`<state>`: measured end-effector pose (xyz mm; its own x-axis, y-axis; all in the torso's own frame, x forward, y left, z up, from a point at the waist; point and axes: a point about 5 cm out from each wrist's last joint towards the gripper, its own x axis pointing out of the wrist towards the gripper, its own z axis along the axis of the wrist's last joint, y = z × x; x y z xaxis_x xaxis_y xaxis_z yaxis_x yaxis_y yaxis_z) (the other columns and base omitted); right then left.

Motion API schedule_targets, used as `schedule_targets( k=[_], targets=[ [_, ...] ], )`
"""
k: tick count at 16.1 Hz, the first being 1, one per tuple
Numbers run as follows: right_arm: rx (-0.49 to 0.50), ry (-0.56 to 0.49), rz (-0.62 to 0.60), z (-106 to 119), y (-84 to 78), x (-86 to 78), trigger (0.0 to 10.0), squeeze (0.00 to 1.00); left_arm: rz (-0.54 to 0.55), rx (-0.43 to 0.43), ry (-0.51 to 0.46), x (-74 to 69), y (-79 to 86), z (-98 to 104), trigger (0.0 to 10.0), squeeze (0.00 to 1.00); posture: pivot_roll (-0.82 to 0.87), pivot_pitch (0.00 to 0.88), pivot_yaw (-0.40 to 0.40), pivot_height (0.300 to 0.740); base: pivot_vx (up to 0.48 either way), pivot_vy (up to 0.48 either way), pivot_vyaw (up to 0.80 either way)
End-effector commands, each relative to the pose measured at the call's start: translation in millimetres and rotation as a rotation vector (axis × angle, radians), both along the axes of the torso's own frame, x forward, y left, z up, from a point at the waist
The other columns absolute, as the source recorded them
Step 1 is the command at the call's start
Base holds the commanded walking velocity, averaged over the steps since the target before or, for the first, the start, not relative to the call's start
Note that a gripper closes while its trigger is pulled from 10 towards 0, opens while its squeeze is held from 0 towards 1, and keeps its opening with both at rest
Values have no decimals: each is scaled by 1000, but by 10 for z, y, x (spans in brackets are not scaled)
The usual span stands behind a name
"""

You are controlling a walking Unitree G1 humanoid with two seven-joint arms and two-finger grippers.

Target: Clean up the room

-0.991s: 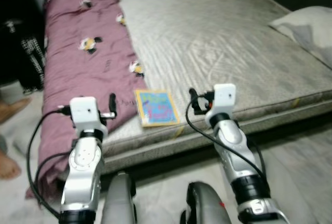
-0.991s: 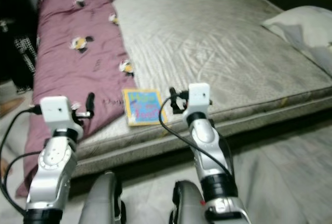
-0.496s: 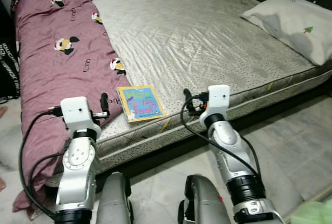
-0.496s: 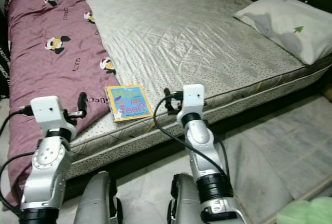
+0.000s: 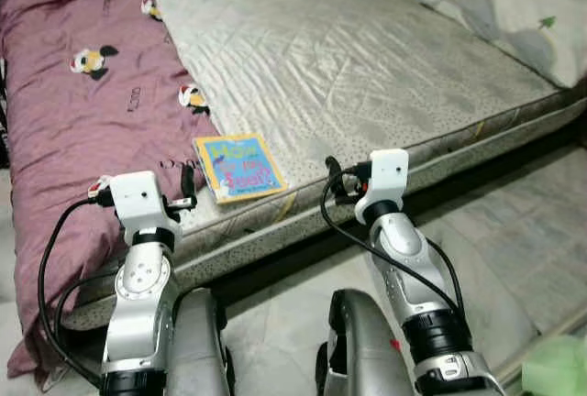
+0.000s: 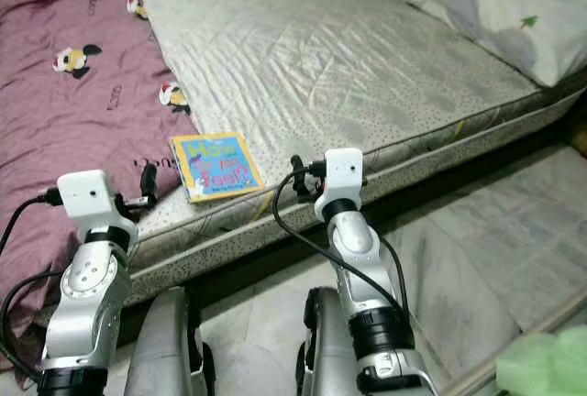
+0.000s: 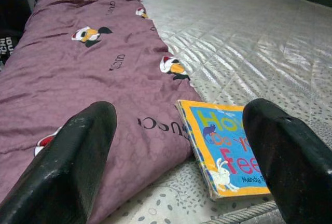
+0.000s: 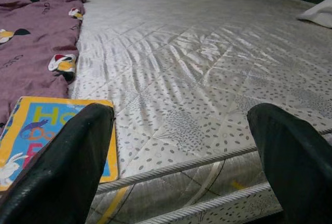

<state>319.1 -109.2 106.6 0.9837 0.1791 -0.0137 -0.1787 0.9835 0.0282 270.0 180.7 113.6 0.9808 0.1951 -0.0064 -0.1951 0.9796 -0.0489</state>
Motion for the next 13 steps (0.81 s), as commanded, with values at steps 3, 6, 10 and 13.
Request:
schedule_targets(
  k=[3,6,10,13],
  targets=[
    [-12,7,-17,-15,-34,-15,10000,0,46,-61,8,2,66,-2,10000,0,-51,113,-27,570,0,0,0],
    [-13,8,-16,-22,-31,-16,10000,0,86,-105,18,-6,150,-30,10000,0,-51,113,-27,570,84,0,0],
    [-13,9,-18,-21,-34,-14,10000,0,88,-114,19,1,157,-24,10000,0,-51,121,-28,570,274,0,0],
    [-15,9,-20,-20,-39,-16,10000,0,84,-122,19,8,145,-28,10000,0,-55,122,-27,570,289,0,0]
  ],
)
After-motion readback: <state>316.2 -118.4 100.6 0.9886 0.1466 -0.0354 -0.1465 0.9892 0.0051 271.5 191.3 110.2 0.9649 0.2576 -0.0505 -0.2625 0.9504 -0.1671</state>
